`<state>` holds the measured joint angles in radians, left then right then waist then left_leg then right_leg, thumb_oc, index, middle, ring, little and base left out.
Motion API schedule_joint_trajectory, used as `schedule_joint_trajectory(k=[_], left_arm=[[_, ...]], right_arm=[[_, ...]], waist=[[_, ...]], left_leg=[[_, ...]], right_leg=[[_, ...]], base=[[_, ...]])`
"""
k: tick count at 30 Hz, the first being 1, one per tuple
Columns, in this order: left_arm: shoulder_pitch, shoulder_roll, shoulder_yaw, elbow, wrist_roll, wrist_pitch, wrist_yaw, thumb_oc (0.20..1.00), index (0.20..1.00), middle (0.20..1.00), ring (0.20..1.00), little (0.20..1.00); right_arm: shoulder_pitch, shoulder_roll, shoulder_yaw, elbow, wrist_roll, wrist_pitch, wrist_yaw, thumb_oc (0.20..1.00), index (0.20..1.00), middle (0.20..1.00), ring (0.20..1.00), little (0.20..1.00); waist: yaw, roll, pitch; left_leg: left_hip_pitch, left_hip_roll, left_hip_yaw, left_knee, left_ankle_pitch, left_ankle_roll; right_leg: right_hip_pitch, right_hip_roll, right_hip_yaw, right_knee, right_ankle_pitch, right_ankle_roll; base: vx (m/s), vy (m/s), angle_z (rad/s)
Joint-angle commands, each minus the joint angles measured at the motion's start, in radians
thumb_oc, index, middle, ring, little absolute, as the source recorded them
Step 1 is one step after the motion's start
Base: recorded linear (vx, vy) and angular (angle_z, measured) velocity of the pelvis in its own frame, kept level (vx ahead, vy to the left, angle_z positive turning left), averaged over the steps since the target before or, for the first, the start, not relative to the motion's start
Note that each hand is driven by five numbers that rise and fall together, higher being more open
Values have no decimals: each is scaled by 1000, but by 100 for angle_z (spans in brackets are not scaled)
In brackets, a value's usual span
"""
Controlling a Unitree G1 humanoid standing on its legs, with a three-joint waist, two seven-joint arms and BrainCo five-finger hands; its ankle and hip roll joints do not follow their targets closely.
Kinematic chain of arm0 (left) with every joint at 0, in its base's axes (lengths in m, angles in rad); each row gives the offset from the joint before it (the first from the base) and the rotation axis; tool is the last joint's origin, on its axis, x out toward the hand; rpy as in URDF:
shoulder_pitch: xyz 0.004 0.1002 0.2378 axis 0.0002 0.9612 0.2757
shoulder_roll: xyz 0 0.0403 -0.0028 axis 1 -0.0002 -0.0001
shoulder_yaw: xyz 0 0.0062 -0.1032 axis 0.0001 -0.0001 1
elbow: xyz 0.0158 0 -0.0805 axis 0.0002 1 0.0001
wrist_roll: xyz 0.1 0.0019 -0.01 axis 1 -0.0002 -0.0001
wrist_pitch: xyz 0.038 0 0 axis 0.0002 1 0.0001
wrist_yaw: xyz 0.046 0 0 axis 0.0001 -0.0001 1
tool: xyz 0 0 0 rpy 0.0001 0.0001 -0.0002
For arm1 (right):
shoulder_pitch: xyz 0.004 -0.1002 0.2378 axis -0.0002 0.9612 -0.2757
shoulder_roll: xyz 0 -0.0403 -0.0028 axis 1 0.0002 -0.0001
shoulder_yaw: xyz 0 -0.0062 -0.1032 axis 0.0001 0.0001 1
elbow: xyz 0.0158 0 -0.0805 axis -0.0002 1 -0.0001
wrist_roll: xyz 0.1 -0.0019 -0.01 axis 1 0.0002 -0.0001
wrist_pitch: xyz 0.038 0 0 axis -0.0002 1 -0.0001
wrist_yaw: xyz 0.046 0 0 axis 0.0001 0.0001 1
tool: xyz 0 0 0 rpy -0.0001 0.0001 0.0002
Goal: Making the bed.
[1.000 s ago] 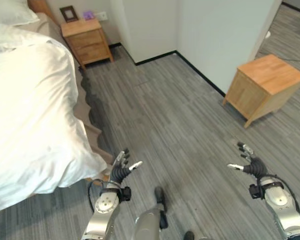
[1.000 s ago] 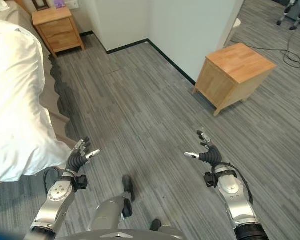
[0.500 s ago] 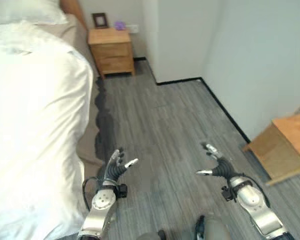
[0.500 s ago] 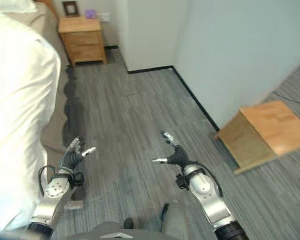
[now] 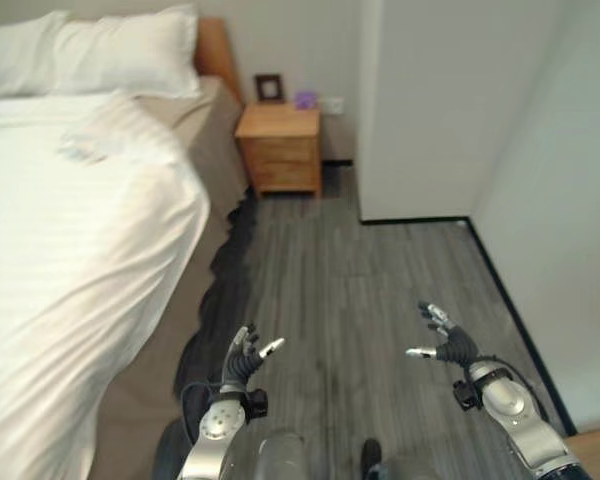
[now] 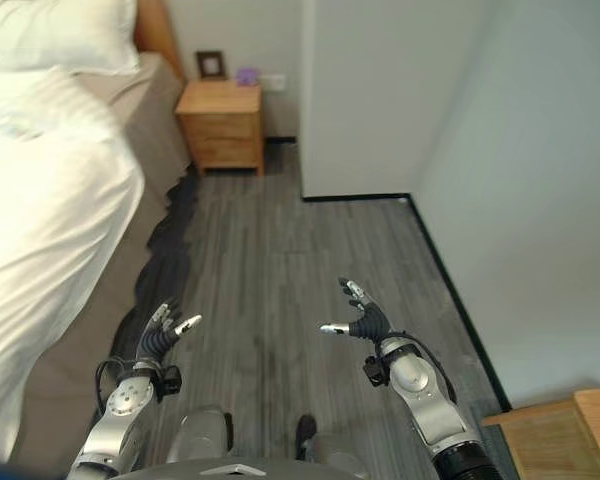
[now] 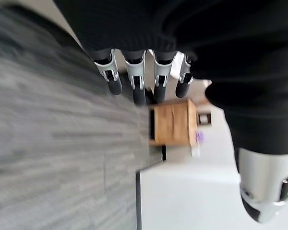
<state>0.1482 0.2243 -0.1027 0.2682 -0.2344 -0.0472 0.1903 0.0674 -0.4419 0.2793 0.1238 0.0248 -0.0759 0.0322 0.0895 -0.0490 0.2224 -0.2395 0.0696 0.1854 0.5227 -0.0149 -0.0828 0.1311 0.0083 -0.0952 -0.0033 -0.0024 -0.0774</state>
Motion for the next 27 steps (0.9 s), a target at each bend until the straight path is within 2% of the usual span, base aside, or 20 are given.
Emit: schedule_joint_trajectory(k=[1, 3, 4, 6, 7, 9, 10, 12, 13, 14, 15, 17, 18, 19, 20, 21, 23, 24, 25, 27], left_arm=[[-37, 28, 17, -74, -10, -59, 5, 1000, 1000, 1000, 1000, 1000], [-32, 23, 16, -79, 13, -55, 4, 1000, 1000, 1000, 1000, 1000], [-33, 25, 15, -85, 29, -54, 10, 1000, 1000, 1000, 1000, 1000], [-38, 26, 17, -97, 40, -55, 13, 1000, 1000, 1000, 1000, 1000], [-35, 28, 25, -105, 39, -57, 19, 1000, 1000, 1000, 1000, 1000], [-26, 43, 48, -126, 18, -61, 36, 1000, 1000, 1000, 1000, 1000], [-17, 50, 58, -135, 12, -57, 49, 1000, 1000, 1000, 1000, 1000], [-43, 69, 68, -139, -17, -40, 84, 1000, 1000, 1000, 1000, 1000], [-44, 69, 68, -138, -17, -40, 84, 1000, 1000, 1000, 1000, 1000], [-54, 77, 67, -135, -25, -39, 92, 1000, 1000, 1000, 1000, 1000], [-57, 85, 80, -143, -35, -48, 106, 1000, 1000, 1000, 1000, 1000], [-66, 96, 88, -149, -61, -45, 99, 1000, 1000, 1000, 1000, 1000], [-78, 108, 90, -151, -80, -48, 91, 1000, 1000, 1000, 1000, 1000], [-78, 107, 90, -151, -80, -48, 91, 1000, 1000, 1000, 1000, 1000], [-90, 114, 91, -138, -98, -59, 82, 1000, 1000, 1000, 1000, 1000], [-108, 118, 81, -120, -100, -60, 76, 1000, 1000, 1000, 1000, 1000], [-127, 127, 79, -105, -113, -70, 71, 1000, 1000, 1000, 1000, 1000], [-127, 127, 79, -105, -113, -70, 71, 1000, 1000, 1000, 1000, 1000], [-141, 141, 87, -96, -117, -69, 70, 1000, 1000, 1000, 1000, 1000], [-143, 159, 95, -71, -116, -69, 56, 1000, 1000, 1000, 1000, 1000]], right_arm=[[-29, 4, -14, -89, 31, -51, -1, 1000, 1000, 1000, 1000, 1000], [-28, 10, -12, -85, 5, -54, -10, 1000, 1000, 1000, 1000, 1000], [-30, 12, -12, -80, -13, -58, -21, 1000, 1000, 1000, 1000, 1000], [-36, 16, -13, -74, -40, -52, -29, 1000, 1000, 1000, 1000, 1000], [-42, 20, -9, -68, -53, -46, -30, 1000, 1000, 1000, 1000, 1000], [-62, 39, 15, -59, -91, -33, -31, 1000, 1000, 1000, 1000, 1000], [-74, 49, 31, -55, -110, -32, -32, 1000, 1000, 1000, 1000, 1000], [-116, 86, 82, -42, -117, -29, -30, 1000, 1000, 1000, 1000, 1000], [-116, 86, 82, -42, -117, -29, -30, 1000, 1000, 1000, 1000, 1000], [-131, 88, 89, -47, -122, -28, -29, 1000, 1000, 1000, 1000, 1000], [-150, 93, 103, -49, -125, -27, -31, 1000, 1000, 1000, 1000, 1000], [-166, 99, 103, -53, -116, -18, -36, 1000, 1000, 1000, 1000, 1000], [-171, 104, 97, -61, -90, -12, -37, 1000, 1000, 1000, 1000, 1000], [-172, 104, 97, -61, -90, -12, -37, 1000, 1000, 1000, 1000, 1000], [-190, 98, 91, -52, -61, -8, -38, 1000, 1000, 1000, 1000, 1000], [-202, 94, 93, -35, -54, -6, -41, 1000, 1000, 1000, 1000, 1000], [-210, 78, 79, -21, -39, 1, -45, 1000, 1000, 1000, 1000, 1000], [-210, 78, 79, -21, -38, 1, -45, 1000, 1000, 1000, 1000, 1000], [-218, 72, 79, -13, -37, 6, -46, 1000, 1000, 1000, 1000, 1000], [-212, 61, 61, 0, -40, 16, -43, 1000, 1000, 1000, 1000, 1000]], waist=[[10, 31, -11], [13, 52, -33], [8, 59, -40], [1, 58, -60], [6, 53, -72], [22, 34, -101], [42, 16, -104], [55, 2, -70], [55, 1, -70], [33, 13, -52], [23, 35, -44], [10, 44, -34], [2, 40, -29], [-2, 44, -32], [-20, 23, -31], [-31, 12, -32], [-41, 0, -39], [-45, 1, -37], [-45, 3, -37], [-53, 3, -44]], left_leg=[[143, -6, 126, -353, 68, 32], [148, -14, 193, -536, 128, 15], [141, -1, 260, -610, 148, 11], [121, 15, 347, -610, 141, 11], [122, 16, 362, -610, 149, 11], [154, -9, 347, -610, 155, 47], [167, -35, 316, -610, 147, 74], [254, -77, 270, -610, 86, 133], [254, -78, 270, -610, 86, 133], [288, -77, 234, -610, 71, 144], [310, -53, 217, -610, 71, 145], [327, -57, 147, -610, 57, 139], [336, -56, 79, -610, 51, 120], [333, -50, 76, -610, 54, 119], [352, -67, -6, -610, 32, 93], [356, -71, -44, -610, 19, 86], [364, -85, -119, -610, -2, 73], [368, -85, -123, -610, -5, 73], [379, -84, -177, -610, -20, 64], [416, -73, -241, -610, -46, 37]], right_leg=[[82, -78, -75, -84, -51, 159], [142, -50, -83, -82, -100, 167], [163, -41, -94, -76, -120, 172], [200, -42, -122, -58, -141, 182], [225, -46, -129, -51, -156, 192], [230, -75, -129, 46, -144, 220], [201, -98, -126, 170, -86, 249], [24, -186, -97, 642, 185, 339], [23, -187, -97, 643, 184, 339], [-64, -164, -50, 757, 171, 331], [-132, -146, -43, 773, 155, 300], [-195, -195, -78, 721, 88, 251], [-214, -203, -89, 574, 38, 217], [-211, -197, -95, 565, 44, 215], [-190, -148, -29, 267, 20, 216], [-173, -118, 45, 131, -2, 214], [-180, -101, 160, -38, 34, 220], [-169, -101, 155, -48, 36, 220], [-202, -104, 205, -84, 56, 232], [-244, -137, 178, -78, 100, 246]], base=[[653, 55, -35], [653, 52, 4], [545, 48, 53], [569, 58, 55], [692, 75, 28], [668, 105, 23], [534, 163, 17], [566, 201, -43], [488, 144, -23], [340, 39, 67], [474, 56, 114], [512, -72, 133], [428, -141, 159], [584, -261, 166], [473, -246, 199], [650, -283, 271], [387, -134, 263], [307, -164, 163], [461, -281, 198], [534, -367, 207]])
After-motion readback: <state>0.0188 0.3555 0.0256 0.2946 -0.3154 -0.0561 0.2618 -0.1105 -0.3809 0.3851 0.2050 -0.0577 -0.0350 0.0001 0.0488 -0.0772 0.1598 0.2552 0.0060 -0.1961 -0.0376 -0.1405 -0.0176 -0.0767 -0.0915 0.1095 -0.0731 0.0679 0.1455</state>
